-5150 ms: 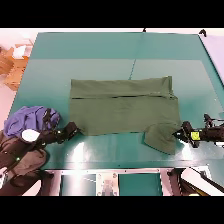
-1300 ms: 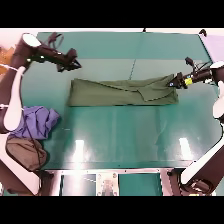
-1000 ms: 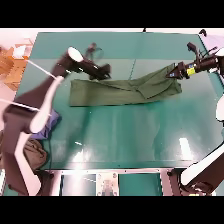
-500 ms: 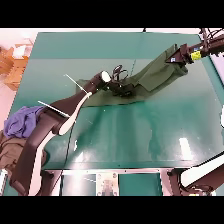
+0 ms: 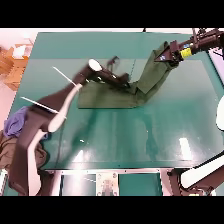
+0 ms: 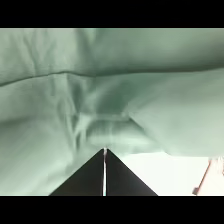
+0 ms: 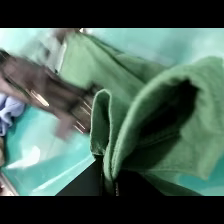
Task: Fold the shirts.
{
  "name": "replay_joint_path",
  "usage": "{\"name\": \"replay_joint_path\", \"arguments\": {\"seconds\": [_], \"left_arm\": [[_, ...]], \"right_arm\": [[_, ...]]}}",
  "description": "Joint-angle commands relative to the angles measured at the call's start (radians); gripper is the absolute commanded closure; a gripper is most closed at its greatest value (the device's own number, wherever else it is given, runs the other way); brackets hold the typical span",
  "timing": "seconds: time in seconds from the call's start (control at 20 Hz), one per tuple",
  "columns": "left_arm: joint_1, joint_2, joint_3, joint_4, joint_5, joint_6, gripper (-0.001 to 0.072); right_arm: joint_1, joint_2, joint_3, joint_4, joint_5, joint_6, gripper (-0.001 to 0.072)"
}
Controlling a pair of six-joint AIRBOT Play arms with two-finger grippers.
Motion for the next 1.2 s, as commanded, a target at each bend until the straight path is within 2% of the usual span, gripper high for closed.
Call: {"name": "replay_joint_path", "arguments": {"seconds": [0.0,0.15,0.3,0.55,0.6,0.65,0.7,0.75,0.8,0.85,0.9,1.0,1.05,1.15], "left_arm": [[0.196,0.154,0.001,-0.033,-0.168,0.015,0.0680],[0.398,0.279,0.001,-0.033,-0.219,0.014,0.0680],[0.554,0.355,0.001,-0.033,-0.236,0.015,0.0680],[0.655,0.371,0.000,-0.004,-0.332,0.045,0.0680],[0.655,0.370,0.000,0.009,-0.348,0.046,0.0680],[0.655,0.371,0.000,0.010,-0.359,0.046,0.0680],[0.655,0.371,0.000,0.010,-0.360,0.046,0.0680],[0.655,0.371,0.000,0.010,-0.359,0.047,0.0680],[0.655,0.371,0.000,0.010,-0.360,0.050,0.0680],[0.655,0.370,0.000,0.010,-0.362,0.062,0.0680],[0.655,0.371,0.000,0.010,-0.364,0.064,0.0680],[0.655,0.371,0.000,0.010,-0.364,0.064,0.0680],[0.655,0.371,0.000,0.010,-0.362,0.064,0.0680],[0.655,0.371,0.000,0.010,-0.354,0.064,0.0680]], "right_arm": [[0.082,0.001,-0.024,0.000,-0.034,0.043,0.0695],[0.232,-0.003,-0.070,0.000,-0.168,0.090,0.0694],[0.441,-0.035,-0.076,0.000,-0.413,0.142,0.0694],[0.760,-0.240,-0.076,-0.001,-0.809,0.143,0.0693],[0.798,-0.289,-0.076,0.000,-0.866,0.143,0.0614],[0.818,-0.327,-0.075,0.004,-0.895,0.149,0.0246],[0.821,-0.345,-0.075,0.003,-0.884,0.176,0.0132],[0.803,-0.341,-0.074,0.000,-0.851,0.183,0.0133],[0.766,-0.319,-0.067,-0.002,-0.800,0.183,0.0168],[0.718,-0.288,-0.063,-0.002,-0.752,0.183,0.0249],[0.655,-0.246,-0.063,-0.002,-0.705,0.183,0.0280],[0.523,-0.164,-0.063,-0.067,-0.612,0.215,0.0287],[0.462,-0.130,-0.064,-0.146,-0.557,0.246,0.0321],[0.353,-0.076,-0.095,-0.249,-0.433,0.275,0.0304]]}}
